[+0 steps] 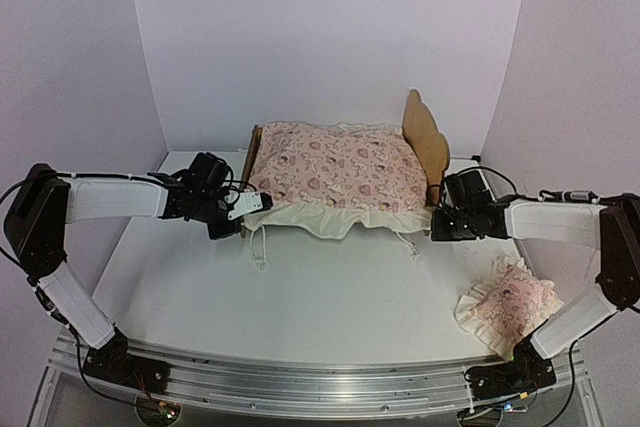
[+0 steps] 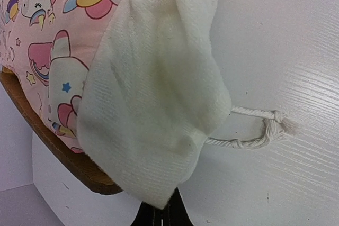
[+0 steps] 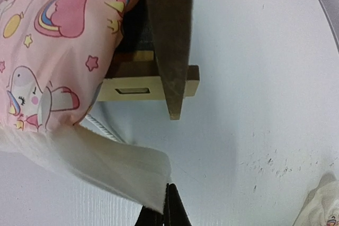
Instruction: Set up the pet bed
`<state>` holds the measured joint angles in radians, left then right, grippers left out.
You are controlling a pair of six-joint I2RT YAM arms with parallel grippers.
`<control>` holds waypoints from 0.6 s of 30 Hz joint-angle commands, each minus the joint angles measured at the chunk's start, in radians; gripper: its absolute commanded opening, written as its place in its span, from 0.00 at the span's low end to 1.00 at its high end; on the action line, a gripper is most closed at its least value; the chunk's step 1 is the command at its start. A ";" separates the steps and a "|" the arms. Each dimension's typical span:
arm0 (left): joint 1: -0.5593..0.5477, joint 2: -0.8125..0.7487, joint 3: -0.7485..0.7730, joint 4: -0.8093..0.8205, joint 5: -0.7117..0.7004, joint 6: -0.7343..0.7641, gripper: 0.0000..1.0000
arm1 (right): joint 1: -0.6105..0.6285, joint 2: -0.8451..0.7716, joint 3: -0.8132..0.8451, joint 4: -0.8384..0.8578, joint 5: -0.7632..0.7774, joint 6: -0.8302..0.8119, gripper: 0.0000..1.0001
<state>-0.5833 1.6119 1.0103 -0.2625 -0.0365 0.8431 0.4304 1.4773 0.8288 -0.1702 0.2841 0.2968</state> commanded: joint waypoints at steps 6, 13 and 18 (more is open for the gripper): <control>0.002 -0.047 -0.015 -0.047 0.111 0.019 0.00 | -0.048 -0.085 0.084 -0.470 0.012 0.157 0.55; 0.002 -0.088 0.030 -0.161 0.175 -0.037 0.20 | -0.228 -0.356 -0.003 -0.809 0.232 0.418 0.76; 0.002 -0.123 0.074 -0.227 0.206 -0.092 0.51 | -0.355 -0.398 -0.093 -0.868 0.223 0.475 0.85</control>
<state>-0.5835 1.5534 1.0148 -0.4188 0.1167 0.8036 0.1559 1.0673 0.8169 -0.8982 0.4761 0.6603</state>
